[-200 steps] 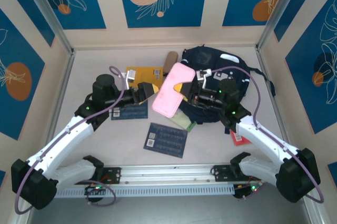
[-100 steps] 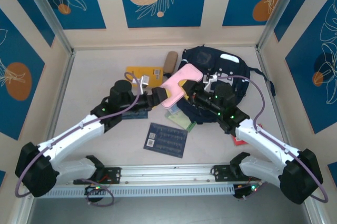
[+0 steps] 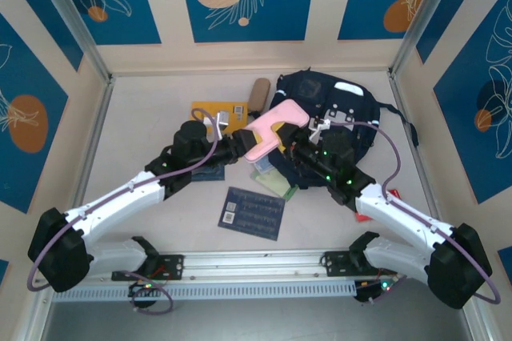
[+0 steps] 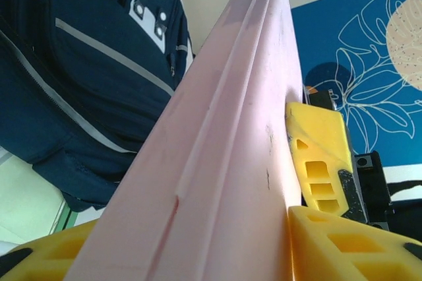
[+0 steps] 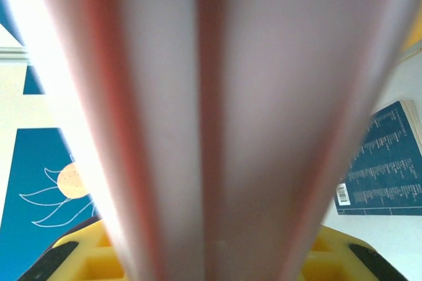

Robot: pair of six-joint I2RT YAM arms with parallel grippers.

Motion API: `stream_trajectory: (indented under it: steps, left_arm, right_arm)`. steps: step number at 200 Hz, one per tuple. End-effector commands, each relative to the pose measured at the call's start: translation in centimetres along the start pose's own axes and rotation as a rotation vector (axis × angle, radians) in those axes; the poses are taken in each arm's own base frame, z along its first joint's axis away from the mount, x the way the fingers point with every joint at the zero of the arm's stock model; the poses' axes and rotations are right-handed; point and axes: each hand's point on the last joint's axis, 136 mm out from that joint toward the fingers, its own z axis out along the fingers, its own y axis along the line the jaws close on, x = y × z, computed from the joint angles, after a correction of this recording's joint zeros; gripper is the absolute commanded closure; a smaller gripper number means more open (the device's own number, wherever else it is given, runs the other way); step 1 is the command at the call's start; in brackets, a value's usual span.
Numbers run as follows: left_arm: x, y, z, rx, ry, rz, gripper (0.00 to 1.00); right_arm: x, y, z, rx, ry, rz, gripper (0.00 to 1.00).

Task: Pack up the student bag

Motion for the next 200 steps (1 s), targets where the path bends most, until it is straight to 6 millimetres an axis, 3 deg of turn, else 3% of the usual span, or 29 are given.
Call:
stream_trajectory:
  steps: [1, 55, 98, 136, 200]
  left_arm:
    - [-2.0, -2.3, -0.3, 0.043, -0.086, 0.036, 0.46]
    - [-2.4, -2.7, -1.1, 0.031, -0.11, 0.069, 0.57]
    - [-2.6, -2.7, -1.7, 0.021, -0.127, 0.083, 0.6]
    - [-3.1, -2.4, -2.4, 0.007, -0.151, 0.085, 0.61]
    - [-3.7, -1.7, -3.1, -0.001, -0.173, 0.054, 0.72]
  right_arm:
    - [0.6, -0.5, -0.2, 0.005, -0.001, -0.018, 0.76]
    - [0.4, -1.6, -0.9, 0.032, -0.019, -0.033, 0.48]
    - [0.2, -2.7, -1.3, 0.074, -0.024, -0.054, 0.34]
    - [-0.3, -4.6, -2.1, 0.146, -0.043, -0.074, 0.28]
    - [-1.1, -6.9, -2.8, 0.272, -0.032, -0.135, 0.25]
